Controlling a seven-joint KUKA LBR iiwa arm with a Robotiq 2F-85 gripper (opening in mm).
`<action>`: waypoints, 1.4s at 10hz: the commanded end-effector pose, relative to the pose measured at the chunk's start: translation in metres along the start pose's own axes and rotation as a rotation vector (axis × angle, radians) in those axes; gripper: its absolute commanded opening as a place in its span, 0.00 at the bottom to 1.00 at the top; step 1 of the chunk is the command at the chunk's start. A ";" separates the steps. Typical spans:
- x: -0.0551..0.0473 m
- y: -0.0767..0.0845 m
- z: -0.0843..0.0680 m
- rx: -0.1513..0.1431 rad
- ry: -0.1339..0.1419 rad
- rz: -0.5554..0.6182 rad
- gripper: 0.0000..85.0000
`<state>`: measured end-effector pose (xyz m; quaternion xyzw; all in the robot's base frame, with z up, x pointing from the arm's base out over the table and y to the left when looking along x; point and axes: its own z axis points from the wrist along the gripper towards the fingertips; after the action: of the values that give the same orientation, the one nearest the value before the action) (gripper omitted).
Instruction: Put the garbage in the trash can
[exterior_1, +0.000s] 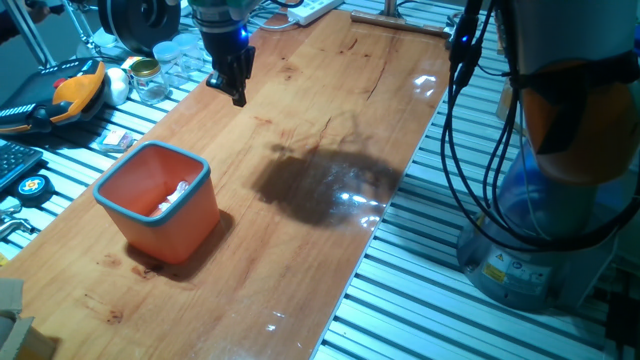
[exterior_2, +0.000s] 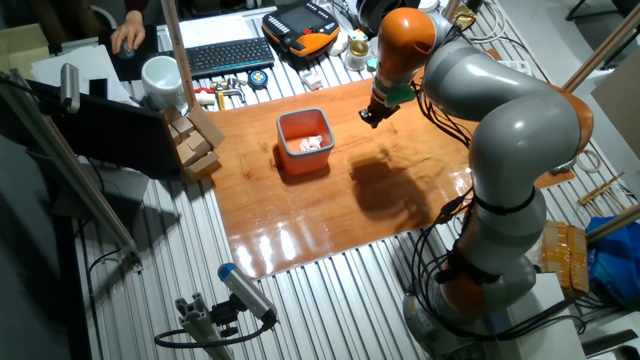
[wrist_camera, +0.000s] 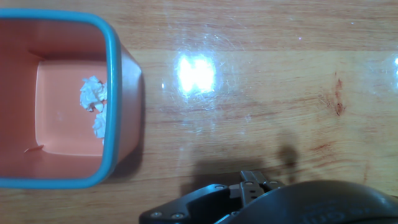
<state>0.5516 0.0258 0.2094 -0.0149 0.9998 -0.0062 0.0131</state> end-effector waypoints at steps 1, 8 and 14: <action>0.000 0.000 0.000 -0.001 0.000 0.000 0.00; 0.001 0.001 0.002 -0.004 -0.011 -0.001 0.00; 0.002 0.002 0.001 -0.006 -0.003 0.003 0.00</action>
<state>0.5498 0.0271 0.2080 -0.0133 0.9998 -0.0031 0.0148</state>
